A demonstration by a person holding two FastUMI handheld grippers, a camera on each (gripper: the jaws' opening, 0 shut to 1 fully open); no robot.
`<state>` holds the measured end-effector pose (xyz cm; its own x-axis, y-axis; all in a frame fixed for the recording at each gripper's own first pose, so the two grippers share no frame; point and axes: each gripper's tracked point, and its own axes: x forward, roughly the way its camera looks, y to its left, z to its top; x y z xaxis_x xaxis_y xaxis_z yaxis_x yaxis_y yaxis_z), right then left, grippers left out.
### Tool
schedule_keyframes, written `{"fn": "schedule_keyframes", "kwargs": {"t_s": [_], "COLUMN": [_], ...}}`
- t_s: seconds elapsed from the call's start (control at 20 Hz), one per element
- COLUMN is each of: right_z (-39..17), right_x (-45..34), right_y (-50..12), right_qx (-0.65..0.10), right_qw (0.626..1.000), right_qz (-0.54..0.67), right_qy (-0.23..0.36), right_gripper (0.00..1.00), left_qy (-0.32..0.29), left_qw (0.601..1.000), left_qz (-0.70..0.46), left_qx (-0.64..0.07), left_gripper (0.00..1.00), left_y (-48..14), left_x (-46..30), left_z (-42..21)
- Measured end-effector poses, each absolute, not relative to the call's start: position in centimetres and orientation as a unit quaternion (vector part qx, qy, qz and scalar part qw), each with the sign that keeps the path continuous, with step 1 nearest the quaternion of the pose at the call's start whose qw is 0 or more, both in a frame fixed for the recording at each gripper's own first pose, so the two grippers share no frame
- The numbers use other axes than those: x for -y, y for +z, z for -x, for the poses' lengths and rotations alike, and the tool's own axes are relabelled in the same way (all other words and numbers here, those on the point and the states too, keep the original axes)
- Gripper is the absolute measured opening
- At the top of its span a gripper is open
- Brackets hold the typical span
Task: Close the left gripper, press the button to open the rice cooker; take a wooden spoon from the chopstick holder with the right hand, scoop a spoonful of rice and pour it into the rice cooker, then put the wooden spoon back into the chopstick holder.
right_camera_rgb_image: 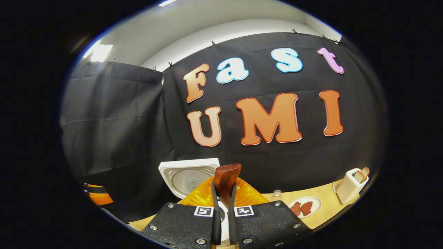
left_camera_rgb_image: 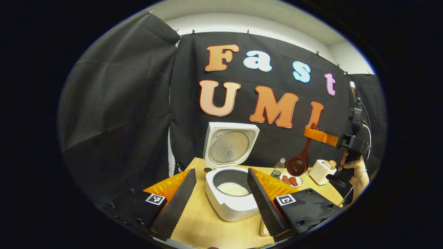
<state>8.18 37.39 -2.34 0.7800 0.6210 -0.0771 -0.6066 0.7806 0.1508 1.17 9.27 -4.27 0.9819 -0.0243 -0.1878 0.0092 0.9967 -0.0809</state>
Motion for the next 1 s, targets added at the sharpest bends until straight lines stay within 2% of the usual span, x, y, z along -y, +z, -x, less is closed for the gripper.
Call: {"fn": "schedule_keyframes", "kwargs": {"t_s": [0.6,1.0], "right_z": [-6.7,-4.9], "right_x": [-18.9,-12.2], "right_y": [-10.0,-18.1], "right_qx": [-0.121,-0.167], "right_qw": [0.972,0.973], "right_qz": [-0.093,-0.12], "right_qy": [0.177,0.103], "right_gripper": [0.07,0.08], "left_qy": [-0.046,-0.06], "left_qw": [0.993,0.993], "left_qz": [0.055,0.041], "left_qx": [-0.091,-0.092], "left_gripper": [1.0,1.0], "left_y": [-4.0,-3.5], "left_x": [-4.7,-2.9], "left_z": [-1.7,-2.2]}}
